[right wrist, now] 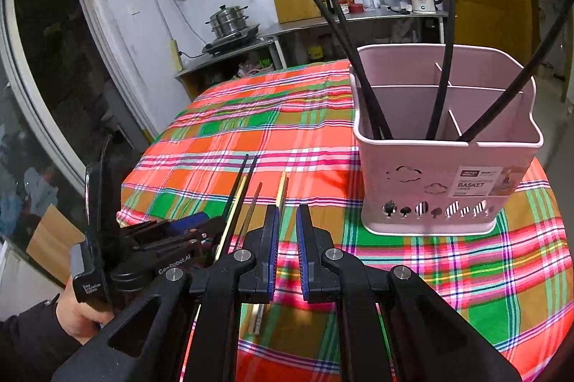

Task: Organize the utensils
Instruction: 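Move both open tools back down to the remaining chopsticks, then close the left tool on a black chopstick while the right tool grasps another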

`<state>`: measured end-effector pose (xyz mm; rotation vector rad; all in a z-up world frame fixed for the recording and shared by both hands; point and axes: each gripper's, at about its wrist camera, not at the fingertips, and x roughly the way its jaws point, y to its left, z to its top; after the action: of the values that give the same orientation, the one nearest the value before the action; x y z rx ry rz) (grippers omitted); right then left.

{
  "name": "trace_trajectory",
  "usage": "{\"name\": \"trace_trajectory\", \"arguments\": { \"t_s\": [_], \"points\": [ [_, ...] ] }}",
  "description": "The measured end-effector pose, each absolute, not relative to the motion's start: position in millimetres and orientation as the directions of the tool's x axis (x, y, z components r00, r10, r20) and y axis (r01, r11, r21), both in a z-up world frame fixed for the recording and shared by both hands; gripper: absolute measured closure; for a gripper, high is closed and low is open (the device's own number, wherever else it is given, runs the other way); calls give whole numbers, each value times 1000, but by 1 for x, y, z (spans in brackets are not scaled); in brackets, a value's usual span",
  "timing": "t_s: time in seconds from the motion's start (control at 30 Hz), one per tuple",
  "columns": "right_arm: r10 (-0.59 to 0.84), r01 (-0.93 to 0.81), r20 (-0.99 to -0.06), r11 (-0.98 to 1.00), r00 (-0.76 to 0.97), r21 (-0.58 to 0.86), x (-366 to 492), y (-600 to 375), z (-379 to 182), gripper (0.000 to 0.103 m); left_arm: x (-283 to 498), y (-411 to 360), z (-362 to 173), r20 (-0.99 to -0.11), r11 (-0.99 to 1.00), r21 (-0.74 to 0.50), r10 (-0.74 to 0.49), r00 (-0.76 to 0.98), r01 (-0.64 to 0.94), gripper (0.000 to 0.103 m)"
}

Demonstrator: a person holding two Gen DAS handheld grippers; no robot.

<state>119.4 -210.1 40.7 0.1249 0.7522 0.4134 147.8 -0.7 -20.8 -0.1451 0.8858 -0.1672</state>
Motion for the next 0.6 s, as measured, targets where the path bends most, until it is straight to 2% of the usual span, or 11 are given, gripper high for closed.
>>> {"name": "trace_trajectory", "arguments": {
  "t_s": [0.23, 0.37, 0.6],
  "points": [
    [416, -327, -645, 908, 641, 261, 121, -204, 40, 93, 146, 12, -20, -769, 986, -161, -154, 620, 46, 72],
    [439, -356, -649, 896, 622, 264, 129, -189, 37, 93, 144, 29, -19, -774, 985, -169, -147, 615, 23, 82],
    [483, -416, -681, 866, 550, 278, 153, -145, 16, 93, 140, 60, -20, -777, 982, -183, -115, 618, -47, 83]
  ]
}}
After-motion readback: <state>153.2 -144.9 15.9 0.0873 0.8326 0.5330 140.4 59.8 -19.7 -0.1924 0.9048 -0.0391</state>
